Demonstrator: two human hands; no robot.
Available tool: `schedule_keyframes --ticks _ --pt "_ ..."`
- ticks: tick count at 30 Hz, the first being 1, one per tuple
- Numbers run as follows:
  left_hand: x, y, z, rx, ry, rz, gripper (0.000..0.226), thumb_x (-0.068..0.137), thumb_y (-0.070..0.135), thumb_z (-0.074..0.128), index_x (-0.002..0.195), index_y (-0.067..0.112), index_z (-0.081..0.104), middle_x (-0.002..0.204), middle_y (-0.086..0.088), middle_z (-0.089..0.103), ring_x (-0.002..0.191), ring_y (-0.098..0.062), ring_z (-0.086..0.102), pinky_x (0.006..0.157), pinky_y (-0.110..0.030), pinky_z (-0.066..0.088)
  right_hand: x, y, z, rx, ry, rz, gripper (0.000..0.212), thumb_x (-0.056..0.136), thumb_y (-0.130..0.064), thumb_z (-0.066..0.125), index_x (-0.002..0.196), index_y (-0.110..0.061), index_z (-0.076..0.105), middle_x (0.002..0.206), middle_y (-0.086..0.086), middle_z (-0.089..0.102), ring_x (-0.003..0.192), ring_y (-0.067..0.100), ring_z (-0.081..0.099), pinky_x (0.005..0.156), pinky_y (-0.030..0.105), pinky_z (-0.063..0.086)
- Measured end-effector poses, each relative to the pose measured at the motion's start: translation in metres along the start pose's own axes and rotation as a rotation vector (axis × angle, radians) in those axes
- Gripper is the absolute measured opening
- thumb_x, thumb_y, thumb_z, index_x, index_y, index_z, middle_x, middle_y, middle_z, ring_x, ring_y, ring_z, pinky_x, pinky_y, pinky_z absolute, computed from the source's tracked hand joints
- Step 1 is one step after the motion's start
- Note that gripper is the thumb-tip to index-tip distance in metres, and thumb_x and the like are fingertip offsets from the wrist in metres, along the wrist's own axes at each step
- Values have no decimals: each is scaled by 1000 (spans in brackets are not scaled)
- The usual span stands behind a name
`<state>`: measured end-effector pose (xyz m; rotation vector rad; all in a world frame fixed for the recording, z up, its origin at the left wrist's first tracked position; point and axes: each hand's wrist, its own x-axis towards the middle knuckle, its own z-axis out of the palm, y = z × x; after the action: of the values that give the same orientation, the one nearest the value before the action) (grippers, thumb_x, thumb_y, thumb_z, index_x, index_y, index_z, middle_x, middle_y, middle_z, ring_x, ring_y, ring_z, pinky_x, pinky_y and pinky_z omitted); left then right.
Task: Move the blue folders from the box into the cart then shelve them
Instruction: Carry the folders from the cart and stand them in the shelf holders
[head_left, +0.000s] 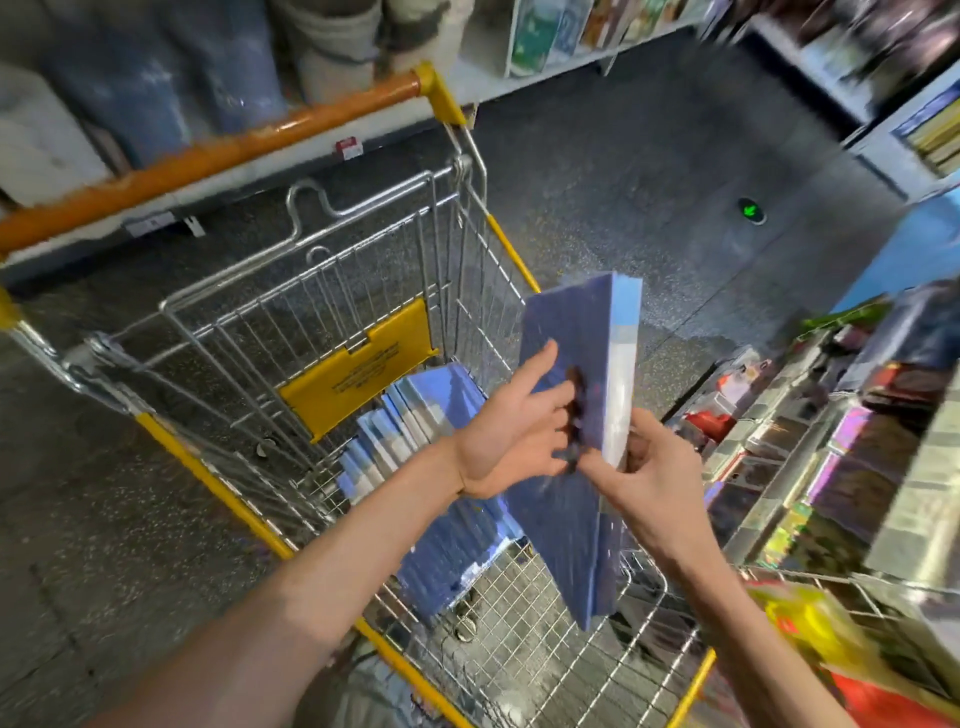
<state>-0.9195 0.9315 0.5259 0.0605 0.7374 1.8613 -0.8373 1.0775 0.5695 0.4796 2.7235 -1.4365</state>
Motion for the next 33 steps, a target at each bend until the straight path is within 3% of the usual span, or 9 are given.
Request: schedule_keyframes --ticks 2,4,7,11,13,17,24,30,33 --pt "3 9 12 134 64 -38 80 86 79 43 141 21 48 121 -14 51 115 -34 50 98 -47 43 -6 -2 -21 -30 96 5 38 62 -39 66 94 -20 71 75 -2 75 68 23 69 65 42 58" --pt "5 16 25 342 246 11 66 95 66 40 140 20 53 124 -9 67 112 -27 67 75 -39 59 -14 -6 -44 -23 158 6 25 67 -32 70 88 -19 72 61 -13 68 54 4 56 54 22 49" --pt "16 13 48 560 563 232 25 103 34 54 118 16 62 120 -17 71 70 -11 73 51 -19 49 -31 -9 -82 87 205 2 29 64 -34 67 87 -17 73 54 -14 62 50 -3 46 50 18 41" --pt "22 -7 78 652 869 469 53 80 44 81 118 20 53 117 -1 63 92 -11 64 82 -22 51 -67 -12 -133 308 209 -39 36 62 -30 65 92 -13 74 68 -10 70 60 2 55 56 21 48" --pt "20 -17 100 689 824 439 76 67 64 82 122 17 58 119 8 64 107 -10 64 98 -31 49 -88 -18 -160 448 172 -93 33 69 -12 61 99 -7 73 79 -6 75 65 4 63 58 21 52" --pt "7 -18 144 492 652 421 50 82 49 76 117 13 70 106 0 77 90 -12 75 71 -28 59 -116 -30 -206 578 121 -167 35 71 -6 54 101 -1 71 77 -1 72 60 11 63 54 19 50" --pt "8 -8 240 467 523 636 58 70 51 86 111 12 76 115 -13 74 111 -35 68 96 -57 54 -158 -44 -289 510 235 -251 23 93 1 58 110 -9 69 99 0 77 83 12 71 66 20 54" --pt "16 9 332 621 435 803 33 73 51 84 87 22 78 90 8 77 80 -4 71 73 -25 58 -200 -75 -355 488 391 -233 29 91 -17 69 120 -18 64 101 -11 76 90 4 72 65 14 53" --pt "20 19 376 639 354 888 37 68 59 83 82 26 80 91 8 76 83 -6 66 80 -30 54 -231 -94 -384 547 407 -200 35 90 -20 70 125 -15 64 107 -2 76 91 16 74 67 26 58"
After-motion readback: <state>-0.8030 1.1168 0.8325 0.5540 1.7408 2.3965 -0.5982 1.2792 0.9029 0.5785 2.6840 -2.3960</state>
